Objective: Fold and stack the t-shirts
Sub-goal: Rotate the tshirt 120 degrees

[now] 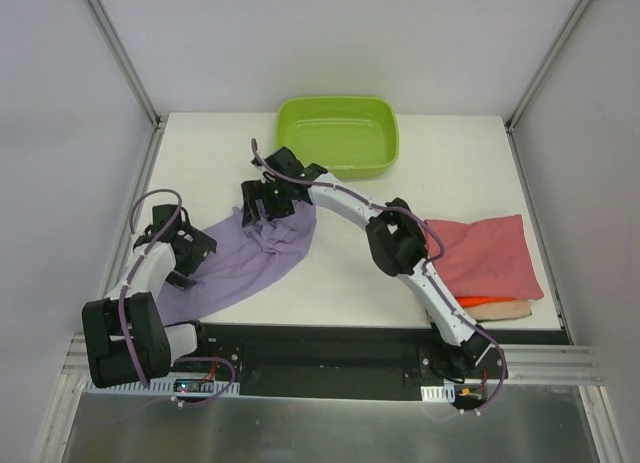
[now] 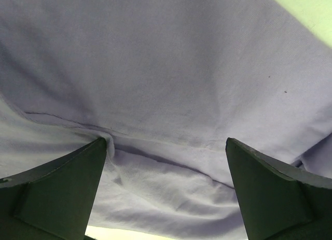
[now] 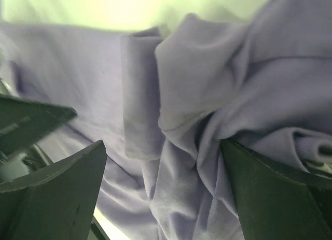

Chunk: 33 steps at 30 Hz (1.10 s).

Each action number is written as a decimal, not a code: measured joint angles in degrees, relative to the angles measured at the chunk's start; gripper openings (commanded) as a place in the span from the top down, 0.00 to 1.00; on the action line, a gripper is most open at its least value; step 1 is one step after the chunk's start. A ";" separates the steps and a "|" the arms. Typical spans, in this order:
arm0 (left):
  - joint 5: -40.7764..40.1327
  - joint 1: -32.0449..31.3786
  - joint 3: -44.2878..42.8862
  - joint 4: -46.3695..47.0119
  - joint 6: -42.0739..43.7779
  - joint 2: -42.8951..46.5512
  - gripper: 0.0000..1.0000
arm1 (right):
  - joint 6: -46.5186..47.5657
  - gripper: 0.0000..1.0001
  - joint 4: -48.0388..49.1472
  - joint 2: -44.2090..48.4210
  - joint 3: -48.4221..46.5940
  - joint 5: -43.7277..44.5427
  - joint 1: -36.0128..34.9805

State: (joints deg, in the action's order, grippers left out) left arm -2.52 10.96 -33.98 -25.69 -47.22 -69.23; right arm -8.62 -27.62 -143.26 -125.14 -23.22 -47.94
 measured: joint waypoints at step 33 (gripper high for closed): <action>4.35 -37.40 8.79 14.49 -27.30 8.04 0.01 | 9.20 0.04 7.15 6.75 -3.65 9.31 0.17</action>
State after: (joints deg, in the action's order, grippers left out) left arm 1.83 -26.44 -25.19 -11.20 -74.52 -61.19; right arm 0.58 -20.47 -136.51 -128.79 -13.91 -47.77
